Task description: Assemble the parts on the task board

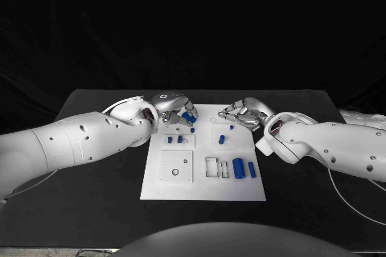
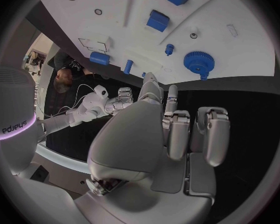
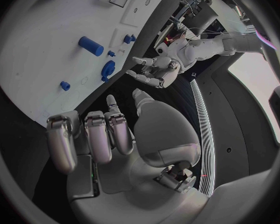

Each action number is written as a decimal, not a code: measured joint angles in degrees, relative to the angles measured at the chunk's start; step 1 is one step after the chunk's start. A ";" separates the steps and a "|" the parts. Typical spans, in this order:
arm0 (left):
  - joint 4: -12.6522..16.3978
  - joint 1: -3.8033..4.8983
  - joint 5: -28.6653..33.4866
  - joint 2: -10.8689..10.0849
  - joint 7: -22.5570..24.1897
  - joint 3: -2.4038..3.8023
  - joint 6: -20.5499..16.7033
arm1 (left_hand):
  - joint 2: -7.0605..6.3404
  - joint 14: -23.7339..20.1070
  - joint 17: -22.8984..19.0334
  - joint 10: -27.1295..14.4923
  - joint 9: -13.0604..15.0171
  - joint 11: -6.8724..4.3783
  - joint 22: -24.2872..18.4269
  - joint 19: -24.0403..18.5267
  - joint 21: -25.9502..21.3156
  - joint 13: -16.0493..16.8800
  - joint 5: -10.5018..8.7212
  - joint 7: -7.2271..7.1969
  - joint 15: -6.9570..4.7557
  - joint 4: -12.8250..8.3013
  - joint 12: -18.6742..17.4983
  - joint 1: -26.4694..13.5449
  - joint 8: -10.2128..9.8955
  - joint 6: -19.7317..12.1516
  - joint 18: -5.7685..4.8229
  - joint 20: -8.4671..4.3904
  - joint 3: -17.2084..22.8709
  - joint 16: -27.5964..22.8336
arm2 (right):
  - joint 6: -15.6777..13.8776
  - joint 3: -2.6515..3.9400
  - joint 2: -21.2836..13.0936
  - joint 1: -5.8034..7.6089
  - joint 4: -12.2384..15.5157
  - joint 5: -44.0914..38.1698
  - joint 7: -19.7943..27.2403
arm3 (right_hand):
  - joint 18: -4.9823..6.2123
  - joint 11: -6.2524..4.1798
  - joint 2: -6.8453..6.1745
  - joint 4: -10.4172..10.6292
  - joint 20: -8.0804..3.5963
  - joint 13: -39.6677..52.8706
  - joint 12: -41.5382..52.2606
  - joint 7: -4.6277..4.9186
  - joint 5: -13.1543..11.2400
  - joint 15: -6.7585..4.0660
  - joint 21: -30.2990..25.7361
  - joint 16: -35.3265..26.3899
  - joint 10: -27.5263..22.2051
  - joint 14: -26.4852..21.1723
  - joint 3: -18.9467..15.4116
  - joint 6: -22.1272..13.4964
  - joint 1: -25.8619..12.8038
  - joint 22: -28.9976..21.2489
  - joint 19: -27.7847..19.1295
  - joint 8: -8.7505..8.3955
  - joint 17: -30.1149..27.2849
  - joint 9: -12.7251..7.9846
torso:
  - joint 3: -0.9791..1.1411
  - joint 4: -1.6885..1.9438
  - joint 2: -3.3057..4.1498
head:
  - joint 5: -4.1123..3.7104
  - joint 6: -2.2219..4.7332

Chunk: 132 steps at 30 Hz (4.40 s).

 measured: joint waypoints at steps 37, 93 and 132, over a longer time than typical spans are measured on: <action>-4.17 -1.55 -8.75 4.22 -4.03 0.00 5.74 | 0.15 -0.02 0.18 0.63 -3.42 -2.84 0.00 -0.01 0.00 -5.41 0.01 1.26 -3.05 -0.18 -1.66 6.93 0.00 1.24 0.01 -0.85 4.13 0.01 | 1.15 0.00 0.21 -0.09 -0.08 -0.02 -1.25 | 0.00 0.00 0.00 0.00 0.00 -0.01 0.00 0.00 0.23 0.00 0.00 0.00 0.00 0.00 0.00 0.00 0.00 0.03 0.00 0.00 -0.02 -0.02 | 0.01 0.00 0.04 | -0.18 -0.62; -7.42 -1.84 -11.14 7.01 -5.26 0.00 10.98 | -0.24 -0.11 0.17 -1.04 -5.41 -3.28 0.00 -0.01 0.00 -5.44 0.01 1.24 -3.32 -0.18 -1.66 9.29 0.00 0.39 0.01 -0.84 7.15 0.24 | 2.58 0.01 1.01 -0.10 -0.34 -0.03 -2.42 | 0.00 0.00 0.00 0.00 0.00 0.01 0.00 0.00 0.22 0.00 0.00 0.00 0.00 0.00 0.00 0.00 0.00 0.00 0.00 0.00 -0.04 0.01 | 0.01 0.03 -0.01 | -0.32 -0.66; -7.81 -1.85 -12.37 7.45 -6.27 0.04 12.64 | -0.71 -0.22 0.13 1.29 -6.42 -3.49 0.00 -0.01 0.00 -5.45 0.01 1.26 -3.01 -0.11 -1.66 10.16 0.01 1.07 0.01 -0.84 10.09 0.45 | 3.07 -0.02 1.05 -0.10 -0.32 0.01 -2.81 | 0.00 0.00 0.00 0.00 0.00 0.00 0.00 0.00 0.22 0.00 0.00 0.00 0.00 0.00 0.00 0.00 0.00 0.03 0.00 0.00 0.00 -0.01 | 0.01 0.03 -0.01 | -0.41 -0.87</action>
